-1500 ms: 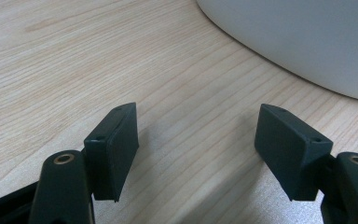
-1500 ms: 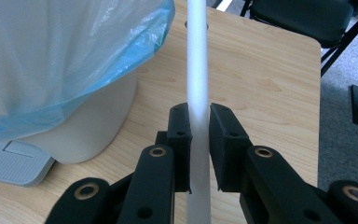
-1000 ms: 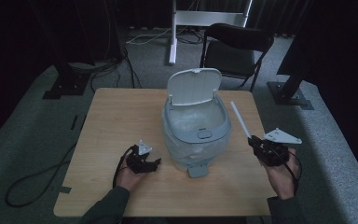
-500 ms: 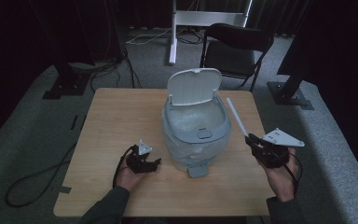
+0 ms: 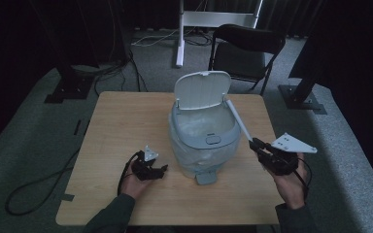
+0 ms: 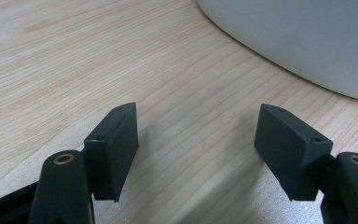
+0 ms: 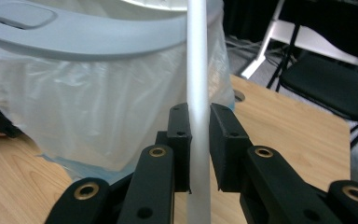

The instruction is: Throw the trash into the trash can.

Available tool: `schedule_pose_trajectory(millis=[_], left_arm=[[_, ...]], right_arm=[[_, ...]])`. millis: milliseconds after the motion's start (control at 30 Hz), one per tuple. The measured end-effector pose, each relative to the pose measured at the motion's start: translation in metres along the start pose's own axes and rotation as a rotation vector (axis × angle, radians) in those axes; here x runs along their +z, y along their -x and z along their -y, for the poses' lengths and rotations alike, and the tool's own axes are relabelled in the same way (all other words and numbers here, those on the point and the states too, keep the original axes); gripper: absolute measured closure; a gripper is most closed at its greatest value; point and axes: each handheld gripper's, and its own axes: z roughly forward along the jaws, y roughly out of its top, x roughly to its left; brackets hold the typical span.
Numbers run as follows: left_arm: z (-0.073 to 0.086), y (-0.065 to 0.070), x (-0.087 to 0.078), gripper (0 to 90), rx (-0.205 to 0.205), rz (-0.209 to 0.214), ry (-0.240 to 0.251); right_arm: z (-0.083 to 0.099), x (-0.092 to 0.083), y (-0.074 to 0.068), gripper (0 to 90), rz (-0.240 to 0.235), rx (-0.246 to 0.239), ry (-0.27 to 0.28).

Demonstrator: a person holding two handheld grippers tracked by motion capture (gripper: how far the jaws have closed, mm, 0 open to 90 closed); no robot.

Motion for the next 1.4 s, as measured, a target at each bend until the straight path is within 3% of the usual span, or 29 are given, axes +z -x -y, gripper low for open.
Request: schedule_pose_trajectory(millis=[300,633,800,1400], left_arm=[[0.0,0.0,0.0,30.1,0.0,0.001,0.0],[0.0,0.0,0.0,30.1,0.0,0.0,0.0],[0.0,0.0,0.0,30.2,0.0,0.0,0.0],[0.0,0.0,0.0,30.1,0.001,0.0,-0.001]], right_arm=[[-0.001,0.009,-0.002,78.6,-0.06,-0.025,-0.005],[-0.005,0.022,-0.001,78.5,-0.073,-0.05,-0.051],[-0.008,0.025,-0.002,78.6,-0.063,-0.068,-0.061],[-0.027,0.016,0.004,78.9,-0.025,-0.103,-0.023]])
